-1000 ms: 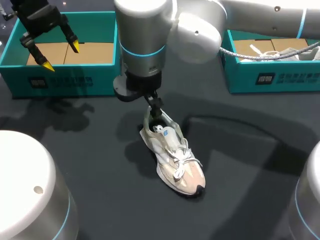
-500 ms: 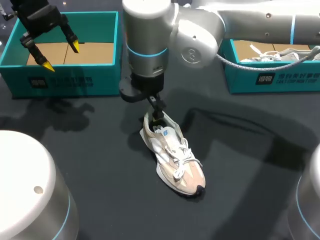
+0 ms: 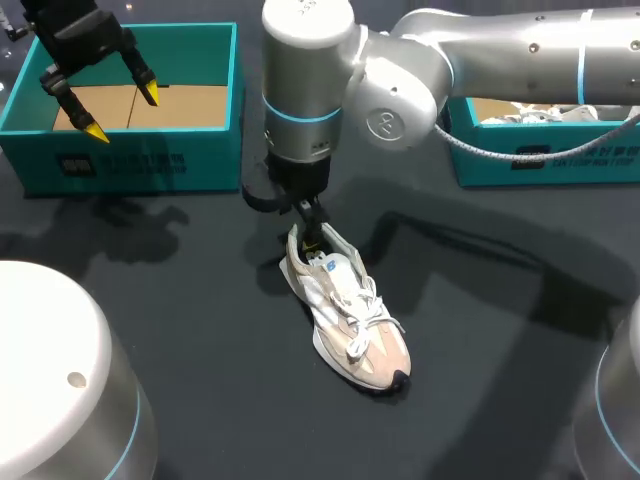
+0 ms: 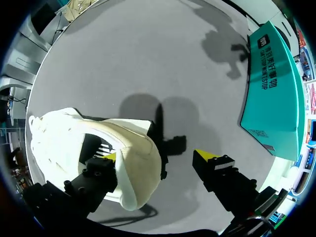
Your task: Take the shoe out of the shoebox, open the shoe tongue, remove and reinsert the insole, then place the shoe into the shoebox
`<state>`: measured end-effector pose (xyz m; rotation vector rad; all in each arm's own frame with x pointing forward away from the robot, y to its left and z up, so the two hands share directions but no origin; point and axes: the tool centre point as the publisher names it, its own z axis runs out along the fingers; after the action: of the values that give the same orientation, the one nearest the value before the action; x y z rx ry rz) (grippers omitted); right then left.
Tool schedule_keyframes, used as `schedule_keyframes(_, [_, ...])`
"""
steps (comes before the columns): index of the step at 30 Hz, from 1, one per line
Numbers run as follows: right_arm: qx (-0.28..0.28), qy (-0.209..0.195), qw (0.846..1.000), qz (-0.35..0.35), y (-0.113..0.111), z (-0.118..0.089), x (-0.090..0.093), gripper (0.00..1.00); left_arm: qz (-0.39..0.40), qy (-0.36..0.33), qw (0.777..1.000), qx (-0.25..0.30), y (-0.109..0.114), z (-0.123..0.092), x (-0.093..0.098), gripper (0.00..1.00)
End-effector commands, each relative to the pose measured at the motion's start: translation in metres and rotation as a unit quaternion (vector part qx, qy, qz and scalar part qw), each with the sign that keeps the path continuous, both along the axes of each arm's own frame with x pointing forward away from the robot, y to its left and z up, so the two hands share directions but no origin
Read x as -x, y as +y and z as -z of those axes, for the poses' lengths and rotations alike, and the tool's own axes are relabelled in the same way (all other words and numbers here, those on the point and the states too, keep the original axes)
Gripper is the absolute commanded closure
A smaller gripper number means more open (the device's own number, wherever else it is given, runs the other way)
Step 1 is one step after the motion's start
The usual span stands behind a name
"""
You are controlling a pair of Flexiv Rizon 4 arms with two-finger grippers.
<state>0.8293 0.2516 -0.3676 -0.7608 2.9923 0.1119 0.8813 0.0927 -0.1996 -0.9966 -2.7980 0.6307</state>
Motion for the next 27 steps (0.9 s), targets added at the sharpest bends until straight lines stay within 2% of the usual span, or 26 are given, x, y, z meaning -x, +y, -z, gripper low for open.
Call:
schedule_keyframes(1, [-0.001,0.003,1.0,-0.002,0.004,0.007,-0.001,0.19,0.0,0.0,1.0,-0.001,0.0,0.0,0.0,0.0])
schedule_keyframes(2, [0.0,0.004,1.0,-0.002,0.004,0.008,-0.001,0.22,0.0,0.0,1.0,-0.001,0.0,0.0,0.0,0.0])
schedule_keyframes(5, [-0.001,0.009,1.0,-0.003,0.006,0.012,0.0,0.5,0.0,0.0,1.0,-0.001,0.0,0.0,0.0,0.0])
schedule_keyframes(9, [-0.004,0.011,1.0,-0.003,0.006,0.016,0.001,0.58,0.0,0.0,1.0,-0.001,0.0,0.0,0.0,0.0])
schedule_keyframes(11, [-0.006,0.013,1.0,-0.001,0.006,0.018,0.001,0.77,0.0,0.0,1.0,-0.001,0.0,0.0,0.0,0.0])
schedule_keyframes(12, [-0.006,0.013,1.0,-0.001,0.006,0.019,0.002,0.96,0.0,0.0,1.0,-0.001,0.0,0.0,0.0,0.0])
schedule_keyframes(13, [-0.007,0.013,1.0,-0.001,0.007,0.019,0.002,1.0,0.0,0.0,1.0,-0.001,0.0,0.0,0.0,0.0])
schedule_keyframes(21, [-0.011,-0.008,0.999,0.029,-0.002,0.004,0.008,1.0,0.0,0.0,1.0,-0.001,0.0,0.0,0.0,0.0])
schedule_keyframes(27, [-0.006,-0.029,0.998,0.064,-0.023,-0.023,0.01,1.0,0.0,0.0,1.0,-0.001,0.0,0.0,0.0,0.0])
